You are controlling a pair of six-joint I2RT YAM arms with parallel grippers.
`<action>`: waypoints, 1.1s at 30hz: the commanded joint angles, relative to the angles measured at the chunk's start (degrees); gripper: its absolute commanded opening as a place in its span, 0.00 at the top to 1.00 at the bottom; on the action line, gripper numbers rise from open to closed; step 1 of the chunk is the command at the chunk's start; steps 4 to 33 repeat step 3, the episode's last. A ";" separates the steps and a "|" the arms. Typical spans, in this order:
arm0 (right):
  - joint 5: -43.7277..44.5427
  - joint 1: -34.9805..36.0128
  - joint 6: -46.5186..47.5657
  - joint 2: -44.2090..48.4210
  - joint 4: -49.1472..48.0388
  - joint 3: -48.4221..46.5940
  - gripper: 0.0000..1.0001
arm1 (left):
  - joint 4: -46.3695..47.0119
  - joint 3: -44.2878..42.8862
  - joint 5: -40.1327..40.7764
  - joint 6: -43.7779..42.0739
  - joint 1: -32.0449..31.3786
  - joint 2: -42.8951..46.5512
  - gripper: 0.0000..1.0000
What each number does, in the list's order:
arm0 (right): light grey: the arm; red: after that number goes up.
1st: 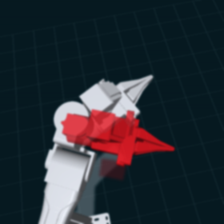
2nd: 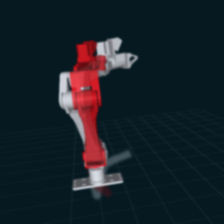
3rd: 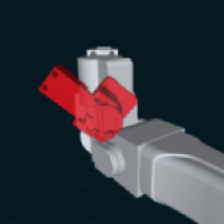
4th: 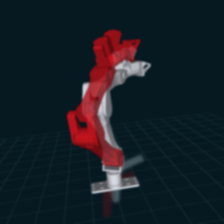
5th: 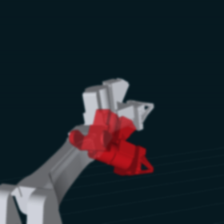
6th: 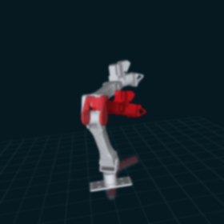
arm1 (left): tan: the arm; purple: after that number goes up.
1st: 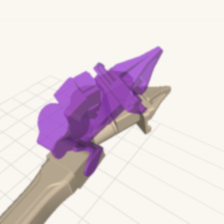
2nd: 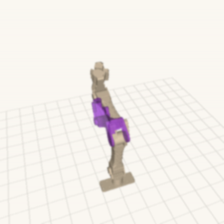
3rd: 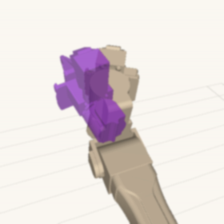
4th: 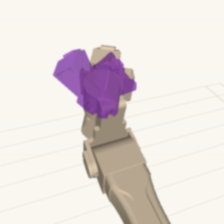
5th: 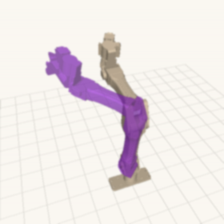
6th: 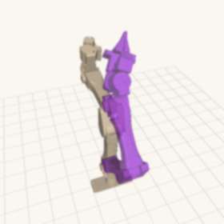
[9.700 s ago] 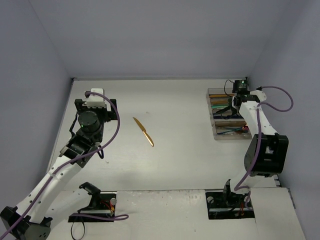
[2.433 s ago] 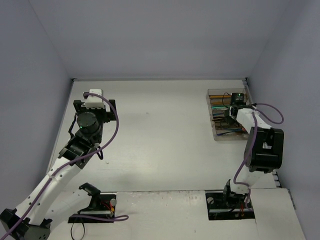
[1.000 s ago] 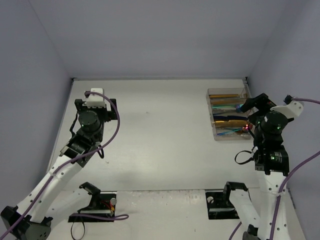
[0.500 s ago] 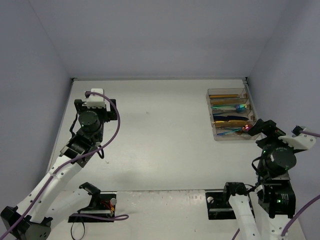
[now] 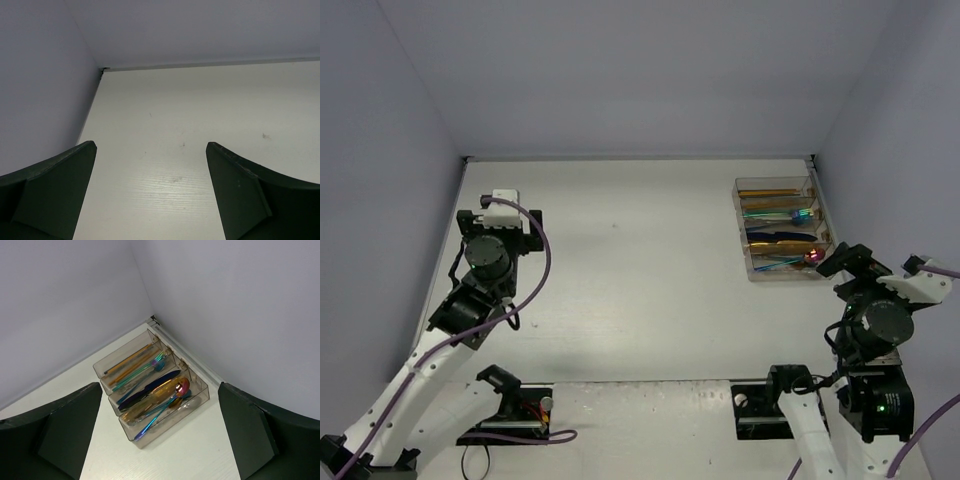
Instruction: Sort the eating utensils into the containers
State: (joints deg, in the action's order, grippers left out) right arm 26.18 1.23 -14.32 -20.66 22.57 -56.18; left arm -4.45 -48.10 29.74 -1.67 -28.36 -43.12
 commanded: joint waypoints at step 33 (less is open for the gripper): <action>-1.39 0.44 0.79 -5.78 -3.14 0.72 0.00 | 3.31 -0.77 0.58 -1.06 0.32 -1.17 0.10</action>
